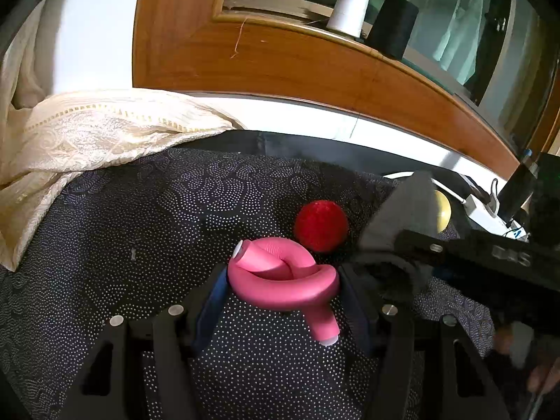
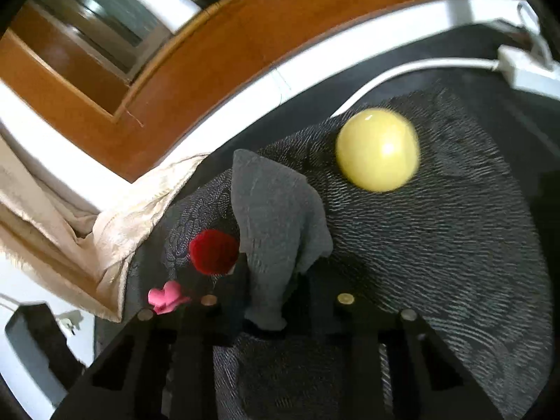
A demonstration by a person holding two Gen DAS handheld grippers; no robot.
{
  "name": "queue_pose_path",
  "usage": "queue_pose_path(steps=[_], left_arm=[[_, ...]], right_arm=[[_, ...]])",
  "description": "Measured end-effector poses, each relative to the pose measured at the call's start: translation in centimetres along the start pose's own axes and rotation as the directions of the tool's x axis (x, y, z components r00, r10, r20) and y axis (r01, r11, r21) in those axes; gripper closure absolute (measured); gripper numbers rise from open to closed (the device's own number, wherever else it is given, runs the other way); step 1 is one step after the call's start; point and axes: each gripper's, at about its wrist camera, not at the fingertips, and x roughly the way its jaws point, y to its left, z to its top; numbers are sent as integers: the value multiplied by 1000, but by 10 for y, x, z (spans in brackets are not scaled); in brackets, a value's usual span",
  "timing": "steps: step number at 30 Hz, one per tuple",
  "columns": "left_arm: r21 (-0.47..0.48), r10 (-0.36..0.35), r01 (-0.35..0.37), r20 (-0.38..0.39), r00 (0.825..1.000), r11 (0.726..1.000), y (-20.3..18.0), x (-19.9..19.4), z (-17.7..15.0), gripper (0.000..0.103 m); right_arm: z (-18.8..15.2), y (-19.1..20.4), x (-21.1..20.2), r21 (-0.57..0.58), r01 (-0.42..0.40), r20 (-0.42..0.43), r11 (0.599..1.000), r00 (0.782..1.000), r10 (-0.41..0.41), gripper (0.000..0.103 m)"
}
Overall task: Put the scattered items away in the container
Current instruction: 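Grasp grey sock with right tool while left tool holds pink knotted toy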
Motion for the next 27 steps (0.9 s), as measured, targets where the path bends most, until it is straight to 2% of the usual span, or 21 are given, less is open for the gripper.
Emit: queue_pose_path(steps=[7, 11, 13, 17, 20, 24, 27], left_arm=[[21, -4, 4, -1, 1000, 1000, -5, 0, -3, 39], [27, -10, 10, 3, 1000, 1000, -7, -3, -4, 39], [29, -13, 13, 6, 1000, 999, -9, -5, -4, 39], [40, -18, 18, 5, 1000, 999, -13, -6, -6, 39], [51, -21, 21, 3, 1000, 998, -16, -7, -8, 39], [65, -23, 23, 4, 1000, 998, -21, -9, -10, 39], [71, -25, 25, 2, 1000, 997, -23, -11, -12, 39]], right_arm=[[-9, -17, -92, -14, 54, 146, 998, 988, -52, 71], [-11, -43, -164, 2, 149, 236, 989, 961, -145, 71], [-15, -62, -203, 33, 212, 278, 977, 937, -213, 71], [-24, -101, -267, 118, 324, 342, 939, 874, -345, 71], [-26, -130, -290, 179, 402, 321, 898, 839, -440, 71], [-29, -166, -297, 259, 382, 262, 887, 856, -445, 71], [-28, -176, -287, 272, 407, 227, 872, 854, -469, 71]])
